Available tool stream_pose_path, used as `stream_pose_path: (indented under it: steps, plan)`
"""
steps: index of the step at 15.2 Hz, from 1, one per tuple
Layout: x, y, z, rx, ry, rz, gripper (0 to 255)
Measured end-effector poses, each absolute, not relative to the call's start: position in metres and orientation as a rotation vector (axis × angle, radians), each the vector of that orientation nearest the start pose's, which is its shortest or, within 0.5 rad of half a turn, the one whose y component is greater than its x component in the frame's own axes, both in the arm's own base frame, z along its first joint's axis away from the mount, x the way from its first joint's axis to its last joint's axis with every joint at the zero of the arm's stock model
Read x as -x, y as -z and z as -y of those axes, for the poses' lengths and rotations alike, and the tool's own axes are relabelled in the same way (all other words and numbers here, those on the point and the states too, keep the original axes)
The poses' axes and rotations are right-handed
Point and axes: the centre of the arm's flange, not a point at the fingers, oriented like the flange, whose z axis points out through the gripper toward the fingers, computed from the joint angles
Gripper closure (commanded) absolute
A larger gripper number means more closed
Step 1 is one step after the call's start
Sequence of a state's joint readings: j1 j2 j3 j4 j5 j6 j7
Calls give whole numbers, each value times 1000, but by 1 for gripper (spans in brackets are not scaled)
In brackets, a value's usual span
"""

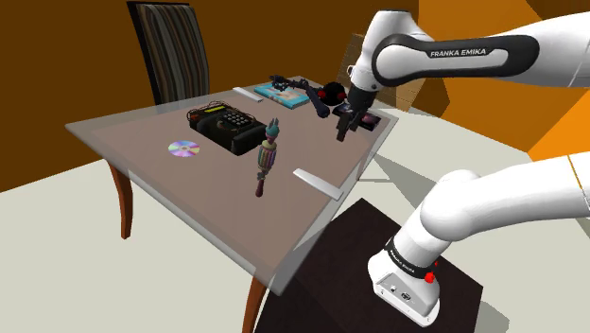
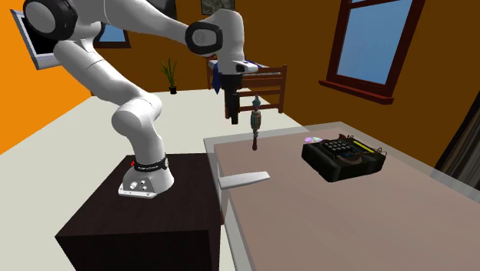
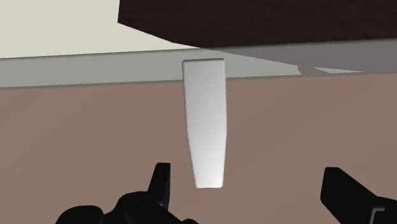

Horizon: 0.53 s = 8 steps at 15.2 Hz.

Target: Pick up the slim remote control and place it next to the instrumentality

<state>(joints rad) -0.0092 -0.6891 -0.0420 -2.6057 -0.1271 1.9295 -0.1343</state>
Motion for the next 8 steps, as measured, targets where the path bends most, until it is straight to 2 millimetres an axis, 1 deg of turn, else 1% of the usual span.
stream_pose_path:
  steps: [3, 5, 8]
  plan:
    - [-349, -434, 35, 3210, 4, 246, 0]
    - [-354, -404, 42, 3198, -1, 263, 0]
    - [-366, -365, 49, 3180, -4, 288, 0]
